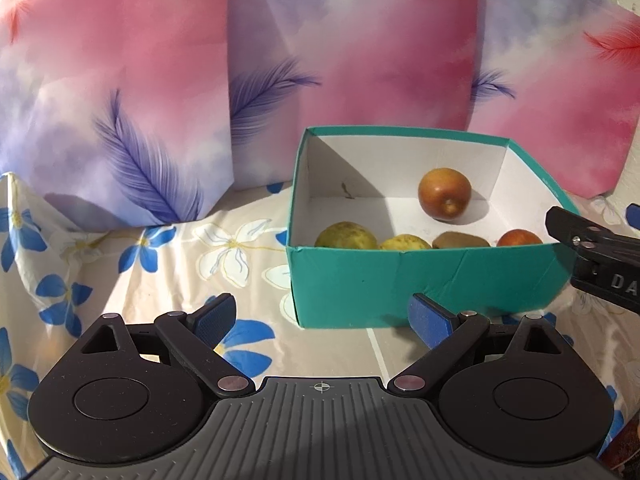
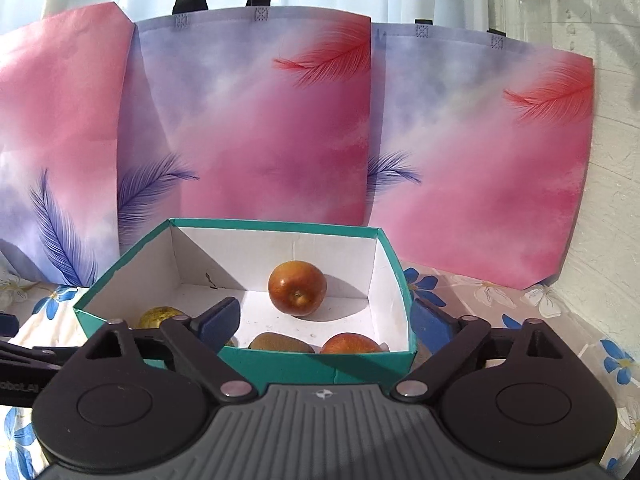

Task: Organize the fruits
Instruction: 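Move the left tool to an orange mandarin and grasp it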

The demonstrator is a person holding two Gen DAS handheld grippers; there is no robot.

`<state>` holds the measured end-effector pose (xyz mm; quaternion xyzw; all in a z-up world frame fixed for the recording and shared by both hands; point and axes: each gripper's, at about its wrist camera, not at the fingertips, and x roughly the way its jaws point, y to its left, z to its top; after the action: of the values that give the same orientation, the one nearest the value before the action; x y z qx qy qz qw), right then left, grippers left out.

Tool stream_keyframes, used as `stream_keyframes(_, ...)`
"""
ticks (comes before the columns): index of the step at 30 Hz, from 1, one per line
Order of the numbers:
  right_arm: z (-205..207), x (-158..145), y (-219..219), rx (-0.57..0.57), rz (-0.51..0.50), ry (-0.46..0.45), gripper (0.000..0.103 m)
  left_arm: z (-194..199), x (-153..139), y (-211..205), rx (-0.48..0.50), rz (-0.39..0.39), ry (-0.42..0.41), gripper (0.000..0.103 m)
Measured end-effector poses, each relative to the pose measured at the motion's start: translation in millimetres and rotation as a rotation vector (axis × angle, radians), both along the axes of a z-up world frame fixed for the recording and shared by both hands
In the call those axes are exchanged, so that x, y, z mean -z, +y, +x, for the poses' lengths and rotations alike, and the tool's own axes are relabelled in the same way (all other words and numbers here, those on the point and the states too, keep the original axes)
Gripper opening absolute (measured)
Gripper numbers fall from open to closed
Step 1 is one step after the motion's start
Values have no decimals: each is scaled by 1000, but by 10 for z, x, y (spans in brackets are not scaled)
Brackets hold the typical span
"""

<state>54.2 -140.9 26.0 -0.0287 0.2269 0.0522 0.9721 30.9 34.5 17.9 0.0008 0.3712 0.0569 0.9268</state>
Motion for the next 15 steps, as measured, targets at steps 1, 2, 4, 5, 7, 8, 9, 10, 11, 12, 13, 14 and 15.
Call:
stream_keyframes(1,-74,-21,-14,-1,-4,-9,103,-25,37,-12,10,-3,3,96)
stream_keyframes(2,-139,-31,-24,-2,-8,-20,103,-46,77,-23,20,-7,10,96)
stream_keyframes(4,-264,-45,-23,-7,-24,-25,103,-85,161,-47,35,-15,28,95)
stream_keyframes(5,-318,-44,-23,-5,-30,-24,103,-103,203,-57,41,-17,38,93)
stream_keyframes(7,-406,-36,-29,-15,-31,-17,103,-139,268,-93,51,-16,53,92)
stream_keyframes(8,-439,-30,-32,-15,-29,-13,103,-165,293,-115,58,-16,55,92)
stream_keyframes(9,-488,-22,-37,-10,-24,-12,103,-188,312,-140,66,-14,55,91)
stream_keyframes(10,-532,-16,-44,-19,-17,-14,103,-215,330,-163,75,-14,52,91)
stream_keyframes(11,-574,-12,-46,-30,-14,-16,103,-231,345,-186,82,-15,50,92)
stream_keyframes(12,-610,-10,-41,-37,-16,-18,103,-240,359,-205,88,-17,49,91)
stream_keyframes(13,-650,-10,-42,-40,-21,-26,103,-241,370,-228,94,-23,47,91)
stream_keyframes(14,-690,-11,-44,-41,-25,-38,103,-243,381,-249,97,-27,43,91)
stream_keyframes(15,-726,-16,-47,-41,-29,-49,103,-240,391,-272,102,-27,38,91)
